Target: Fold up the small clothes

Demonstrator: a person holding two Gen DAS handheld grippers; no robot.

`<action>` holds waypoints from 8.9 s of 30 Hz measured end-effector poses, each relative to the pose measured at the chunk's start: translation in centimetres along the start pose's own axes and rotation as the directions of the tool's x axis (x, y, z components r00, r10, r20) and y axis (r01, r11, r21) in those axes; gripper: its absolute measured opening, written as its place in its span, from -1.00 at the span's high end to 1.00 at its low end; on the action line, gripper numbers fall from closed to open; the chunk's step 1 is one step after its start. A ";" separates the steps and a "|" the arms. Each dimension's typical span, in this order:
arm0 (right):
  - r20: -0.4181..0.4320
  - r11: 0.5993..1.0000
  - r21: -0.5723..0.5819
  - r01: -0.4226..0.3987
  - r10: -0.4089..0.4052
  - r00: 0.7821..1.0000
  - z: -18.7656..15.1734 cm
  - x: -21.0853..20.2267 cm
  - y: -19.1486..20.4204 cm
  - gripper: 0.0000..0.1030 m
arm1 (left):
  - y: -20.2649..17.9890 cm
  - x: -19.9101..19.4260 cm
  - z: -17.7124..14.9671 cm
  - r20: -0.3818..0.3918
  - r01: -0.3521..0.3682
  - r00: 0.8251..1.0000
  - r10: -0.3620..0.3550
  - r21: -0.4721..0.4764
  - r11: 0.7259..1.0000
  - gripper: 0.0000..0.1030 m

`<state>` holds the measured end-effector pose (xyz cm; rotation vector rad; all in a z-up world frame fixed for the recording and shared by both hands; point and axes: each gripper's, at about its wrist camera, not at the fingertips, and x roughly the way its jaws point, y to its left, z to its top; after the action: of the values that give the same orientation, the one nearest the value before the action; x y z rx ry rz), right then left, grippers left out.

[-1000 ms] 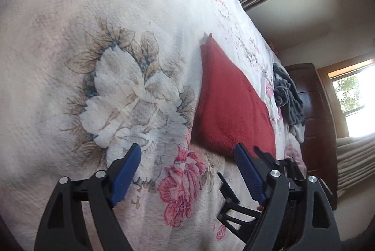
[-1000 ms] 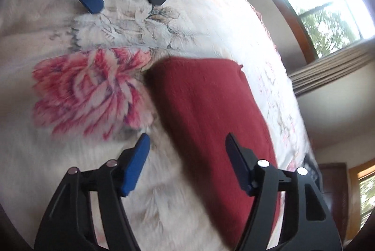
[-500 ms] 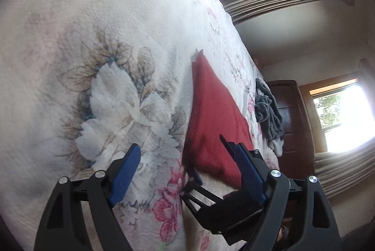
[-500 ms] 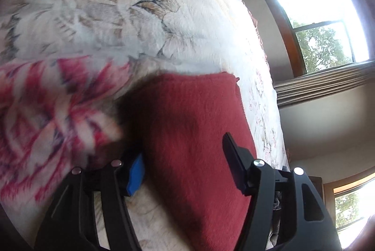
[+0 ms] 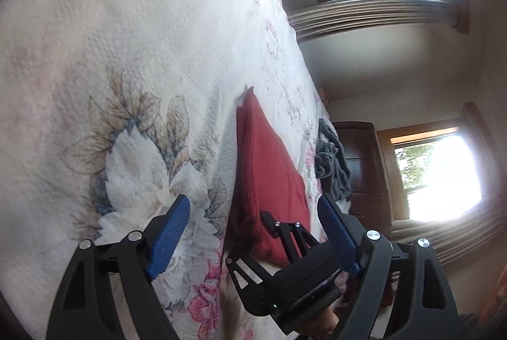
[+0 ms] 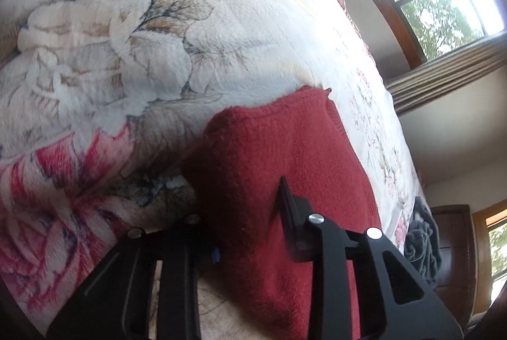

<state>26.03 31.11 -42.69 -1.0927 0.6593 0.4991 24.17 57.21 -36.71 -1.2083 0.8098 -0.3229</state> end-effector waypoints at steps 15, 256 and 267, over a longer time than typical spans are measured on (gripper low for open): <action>0.018 0.991 0.119 -0.057 0.055 0.998 1.6 0.0 -5.7 0.53 | 0.5 10.9 4.9 -0.201 0.057 0.977 -0.078 -0.110 0.992 -0.62; 0.657 -0.425 0.748 -0.510 0.584 0.476 -43.8 15.2 -41.4 -0.59 | -12.8 29.6 -14.2 -0.459 -0.117 0.846 0.272 0.339 0.934 -0.59; 0.577 -0.330 0.792 -0.513 0.677 0.456 -40.0 19.5 -40.4 -0.58 | -10.9 33.2 -14.5 -0.540 -0.053 0.820 0.189 0.257 0.965 -0.59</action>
<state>57.17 -20.34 -42.73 0.7811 1.4506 0.7087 38.76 22.59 -41.13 -0.8347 1.3171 -0.6690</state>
